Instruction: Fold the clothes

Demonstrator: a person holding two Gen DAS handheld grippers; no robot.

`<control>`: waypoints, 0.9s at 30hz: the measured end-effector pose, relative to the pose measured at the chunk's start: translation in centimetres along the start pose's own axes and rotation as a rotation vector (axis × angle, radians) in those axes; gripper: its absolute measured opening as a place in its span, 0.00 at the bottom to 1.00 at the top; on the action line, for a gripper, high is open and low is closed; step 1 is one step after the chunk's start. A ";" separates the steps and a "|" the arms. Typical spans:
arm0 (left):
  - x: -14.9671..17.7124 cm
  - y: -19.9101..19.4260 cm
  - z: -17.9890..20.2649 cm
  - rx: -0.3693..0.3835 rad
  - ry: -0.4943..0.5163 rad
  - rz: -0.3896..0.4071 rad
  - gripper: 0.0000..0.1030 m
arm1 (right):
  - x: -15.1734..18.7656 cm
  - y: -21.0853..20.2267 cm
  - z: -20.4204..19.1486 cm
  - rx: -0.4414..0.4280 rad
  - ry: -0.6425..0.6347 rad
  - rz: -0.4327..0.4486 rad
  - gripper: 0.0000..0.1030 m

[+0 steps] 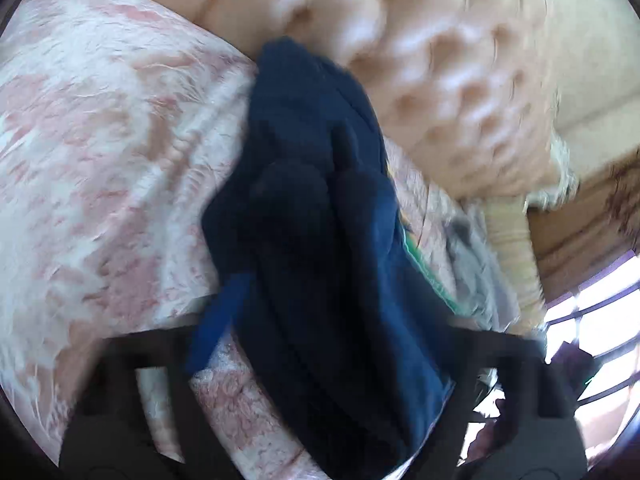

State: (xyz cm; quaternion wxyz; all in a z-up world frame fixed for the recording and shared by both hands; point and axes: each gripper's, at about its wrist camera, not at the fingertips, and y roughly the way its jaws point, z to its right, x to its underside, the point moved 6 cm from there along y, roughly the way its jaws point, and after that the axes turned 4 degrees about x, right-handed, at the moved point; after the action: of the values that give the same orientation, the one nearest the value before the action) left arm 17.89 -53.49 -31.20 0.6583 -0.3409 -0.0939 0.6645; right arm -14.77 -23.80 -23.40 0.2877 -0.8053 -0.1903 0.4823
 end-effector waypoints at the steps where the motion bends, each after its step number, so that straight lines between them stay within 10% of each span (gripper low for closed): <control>1: -0.5 -0.9 -0.2 -0.002 0.005 0.038 0.89 | 0.0 0.2 -0.1 0.005 -0.010 -0.004 0.80; 3: -1.5 -2.6 -0.5 -0.005 0.015 0.114 0.95 | -0.2 0.7 -0.3 0.017 -0.032 -0.008 0.80; 10: -4.5 2.8 -0.2 -0.097 0.069 -0.030 0.96 | -1.5 1.9 0.0 0.005 -0.025 -0.023 0.80; 13: -4.0 5.5 2.1 -0.163 0.214 -0.143 0.49 | -1.2 1.8 0.0 0.006 -0.029 -0.022 0.80; 16: -3.6 6.8 4.1 -0.220 0.310 -0.200 0.43 | -0.4 2.0 0.3 0.013 -0.020 -0.043 0.80; 23: -1.5 3.0 15.3 0.173 0.479 -0.281 0.40 | 3.5 -0.1 1.3 0.049 0.029 -0.037 0.80; 27: -2.2 3.3 14.0 0.234 0.406 -0.310 0.41 | 5.4 -2.0 1.9 0.050 0.057 -0.024 0.80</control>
State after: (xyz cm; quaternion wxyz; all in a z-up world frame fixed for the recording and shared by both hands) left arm 6.95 -51.42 -21.86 0.7922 -0.3704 0.0663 0.4804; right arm -14.01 -18.64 -26.38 0.3190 -0.8089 -0.1797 0.4600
